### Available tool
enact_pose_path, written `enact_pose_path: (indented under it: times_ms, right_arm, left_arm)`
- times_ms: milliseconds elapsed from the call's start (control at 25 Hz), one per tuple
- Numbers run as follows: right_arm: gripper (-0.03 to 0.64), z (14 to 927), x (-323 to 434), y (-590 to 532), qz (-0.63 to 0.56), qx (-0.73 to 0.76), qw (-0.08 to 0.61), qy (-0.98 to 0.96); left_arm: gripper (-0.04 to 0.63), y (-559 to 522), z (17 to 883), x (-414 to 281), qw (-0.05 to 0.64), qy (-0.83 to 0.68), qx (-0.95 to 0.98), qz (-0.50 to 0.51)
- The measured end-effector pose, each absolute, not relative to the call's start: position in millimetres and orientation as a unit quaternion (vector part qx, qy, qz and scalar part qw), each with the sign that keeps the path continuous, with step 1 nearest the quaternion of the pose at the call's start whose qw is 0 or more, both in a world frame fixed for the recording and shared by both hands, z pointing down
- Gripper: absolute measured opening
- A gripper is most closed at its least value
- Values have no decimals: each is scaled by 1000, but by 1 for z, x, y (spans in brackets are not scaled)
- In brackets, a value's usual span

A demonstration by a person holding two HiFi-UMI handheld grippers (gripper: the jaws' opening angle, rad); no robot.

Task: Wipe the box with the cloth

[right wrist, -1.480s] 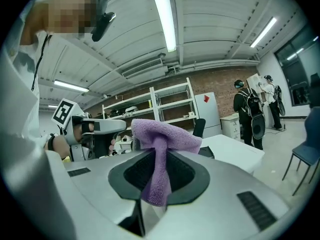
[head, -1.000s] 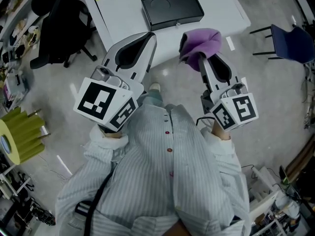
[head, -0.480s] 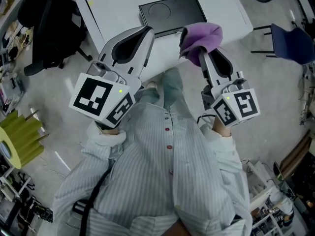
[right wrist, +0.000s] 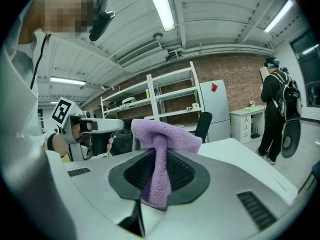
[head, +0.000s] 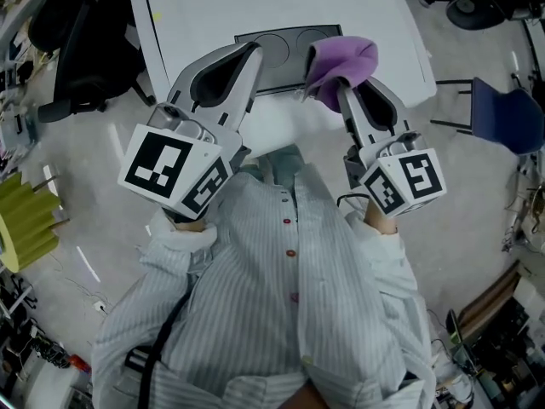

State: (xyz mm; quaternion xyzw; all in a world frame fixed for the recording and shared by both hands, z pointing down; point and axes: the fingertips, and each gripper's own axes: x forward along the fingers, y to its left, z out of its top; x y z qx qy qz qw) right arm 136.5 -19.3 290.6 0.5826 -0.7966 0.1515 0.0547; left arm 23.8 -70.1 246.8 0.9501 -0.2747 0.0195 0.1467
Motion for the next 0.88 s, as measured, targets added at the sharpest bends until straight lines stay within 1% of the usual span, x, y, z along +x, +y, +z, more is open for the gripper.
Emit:
enact_pose_path:
  times_ms: [160, 440, 880]
  right_arm:
    - [67, 288, 154, -51, 153, 550, 61, -819]
    - [67, 287, 170, -77, 154, 508, 63, -845]
    - [67, 297, 162, -102, 174, 488, 66, -853]
  left_arm:
    - [6, -93, 245, 39, 147, -311, 939, 20]
    - [6, -111, 249, 46, 148, -365, 919, 25]
    - [6, -134, 264, 37, 162, -384, 908, 41]
